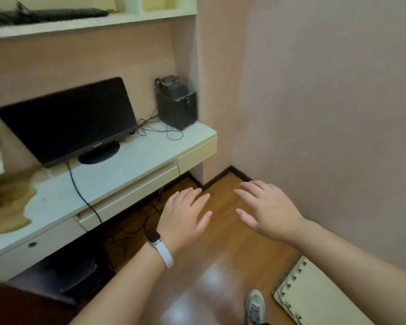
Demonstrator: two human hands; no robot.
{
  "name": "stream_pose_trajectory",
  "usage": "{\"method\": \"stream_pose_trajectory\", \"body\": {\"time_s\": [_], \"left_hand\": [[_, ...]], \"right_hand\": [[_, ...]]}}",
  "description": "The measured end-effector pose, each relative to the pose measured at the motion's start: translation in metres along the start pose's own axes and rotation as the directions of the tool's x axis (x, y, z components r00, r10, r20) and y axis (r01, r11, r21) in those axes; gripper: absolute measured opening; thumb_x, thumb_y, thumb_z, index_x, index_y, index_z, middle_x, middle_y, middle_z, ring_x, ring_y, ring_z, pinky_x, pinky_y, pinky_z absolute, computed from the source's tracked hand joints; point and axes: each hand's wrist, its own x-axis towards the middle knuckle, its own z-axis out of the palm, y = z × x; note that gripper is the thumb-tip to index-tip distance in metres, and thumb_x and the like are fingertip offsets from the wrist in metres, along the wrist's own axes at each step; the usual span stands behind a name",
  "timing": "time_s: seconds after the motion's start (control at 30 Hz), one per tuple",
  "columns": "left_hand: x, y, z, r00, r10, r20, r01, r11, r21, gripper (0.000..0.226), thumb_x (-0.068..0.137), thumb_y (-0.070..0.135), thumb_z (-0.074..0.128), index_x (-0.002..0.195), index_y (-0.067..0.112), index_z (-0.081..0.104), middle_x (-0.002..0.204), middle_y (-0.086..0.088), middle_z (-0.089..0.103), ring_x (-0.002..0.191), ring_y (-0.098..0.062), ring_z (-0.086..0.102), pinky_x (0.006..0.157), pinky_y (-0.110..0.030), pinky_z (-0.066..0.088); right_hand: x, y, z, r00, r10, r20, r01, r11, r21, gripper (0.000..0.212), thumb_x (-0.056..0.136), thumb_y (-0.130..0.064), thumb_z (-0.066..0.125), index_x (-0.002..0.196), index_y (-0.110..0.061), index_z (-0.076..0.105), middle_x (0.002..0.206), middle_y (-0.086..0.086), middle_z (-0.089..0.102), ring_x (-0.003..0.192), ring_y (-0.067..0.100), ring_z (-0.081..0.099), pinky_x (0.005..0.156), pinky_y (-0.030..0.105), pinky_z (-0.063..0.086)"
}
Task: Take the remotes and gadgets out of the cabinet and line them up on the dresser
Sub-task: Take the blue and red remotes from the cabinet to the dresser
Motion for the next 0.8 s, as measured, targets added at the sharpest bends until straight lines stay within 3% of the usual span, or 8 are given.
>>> {"method": "stream_pose_trajectory", "body": {"time_s": [0.37, 0.8], "left_hand": [[0.091, -0.064, 0.001, 0.978, -0.207, -0.011, 0.207, 0.973, 0.098, 0.046, 0.093, 0.046, 0.043, 0.128, 0.023, 0.061, 0.129, -0.001, 0.062, 0.121, -0.024, 0.055, 0.103, -0.041, 0.041], [0.245, -0.08, -0.008, 0.965, -0.225, -0.137, 0.251, 0.941, 0.225, 0.045, 0.092, 0.045, 0.046, 0.128, 0.022, 0.062, 0.13, -0.001, 0.063, 0.122, -0.025, 0.056, 0.102, -0.045, 0.047]], "right_hand": [[0.16, 0.056, 0.041, 0.972, -0.232, -0.032, 0.234, 0.967, 0.1, 0.05, 0.091, -0.051, 0.044, 0.124, -0.018, 0.061, 0.125, 0.004, 0.063, 0.115, 0.027, 0.056, 0.091, 0.04, 0.047], [0.302, 0.156, 0.05, 0.94, -0.288, -0.183, 0.318, 0.934, 0.163, 0.048, 0.088, -0.047, 0.049, 0.119, -0.014, 0.063, 0.119, 0.006, 0.065, 0.11, 0.03, 0.059, 0.087, 0.041, 0.049]]}}
